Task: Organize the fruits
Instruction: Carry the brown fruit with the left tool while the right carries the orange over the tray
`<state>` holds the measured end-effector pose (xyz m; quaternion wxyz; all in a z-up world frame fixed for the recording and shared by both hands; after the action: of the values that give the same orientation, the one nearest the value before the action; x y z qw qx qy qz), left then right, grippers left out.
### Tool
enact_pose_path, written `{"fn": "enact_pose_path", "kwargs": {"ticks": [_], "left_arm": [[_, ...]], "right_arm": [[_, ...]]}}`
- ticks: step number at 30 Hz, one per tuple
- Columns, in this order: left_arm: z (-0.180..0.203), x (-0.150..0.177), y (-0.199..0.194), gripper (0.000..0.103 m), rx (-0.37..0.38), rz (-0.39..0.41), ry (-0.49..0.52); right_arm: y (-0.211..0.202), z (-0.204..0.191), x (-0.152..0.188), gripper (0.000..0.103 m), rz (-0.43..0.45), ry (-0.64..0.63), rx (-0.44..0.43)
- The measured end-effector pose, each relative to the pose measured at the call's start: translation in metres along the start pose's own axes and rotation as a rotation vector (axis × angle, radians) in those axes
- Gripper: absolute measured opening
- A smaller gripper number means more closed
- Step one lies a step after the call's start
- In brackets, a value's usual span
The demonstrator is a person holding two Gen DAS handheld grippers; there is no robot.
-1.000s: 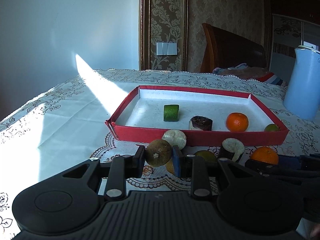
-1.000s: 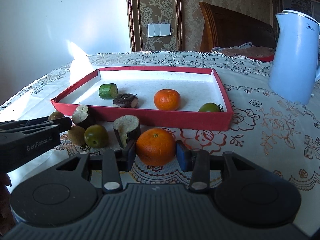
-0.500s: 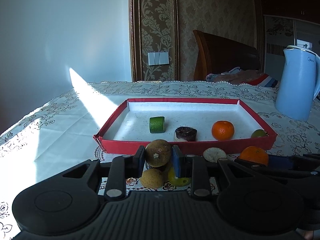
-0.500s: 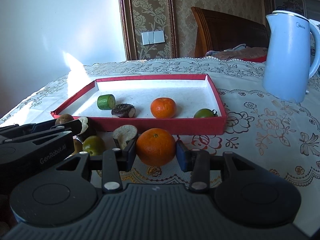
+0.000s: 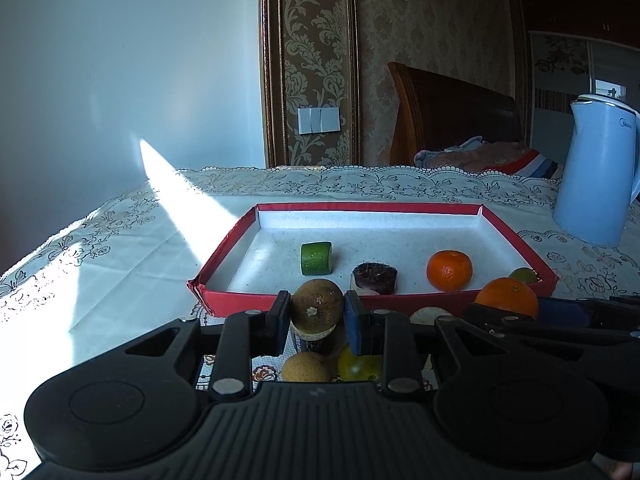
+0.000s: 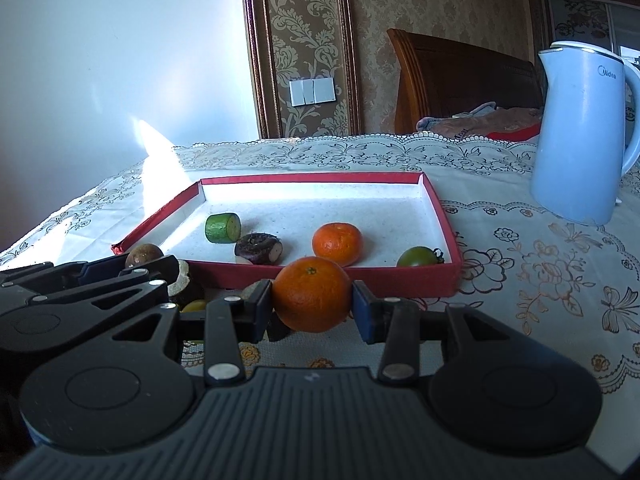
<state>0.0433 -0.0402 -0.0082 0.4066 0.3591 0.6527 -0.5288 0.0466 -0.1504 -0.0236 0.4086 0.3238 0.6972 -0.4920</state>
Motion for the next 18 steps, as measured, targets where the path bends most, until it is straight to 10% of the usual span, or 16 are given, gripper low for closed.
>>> {"fn": "enact_pose_path", "kwargs": {"ticks": [18], "left_arm": [[-0.013,-0.011,0.006,0.028,-0.006,0.01,-0.037]], "right_arm": [[0.01,-0.002,-0.009,0.04,0.016,-0.011,-0.017]]}}
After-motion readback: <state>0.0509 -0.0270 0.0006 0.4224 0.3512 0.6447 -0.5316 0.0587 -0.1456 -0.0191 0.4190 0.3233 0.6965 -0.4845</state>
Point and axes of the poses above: each gripper's, at about its wrist camera, not at the fingertips, and y roughly the way its jaws point, z to its right, x to its underside, the point moved 10 cm from there along y, roughly the way its jaws point, and after that the axes turned 10 degrees about -x, right-handed, at the moved point
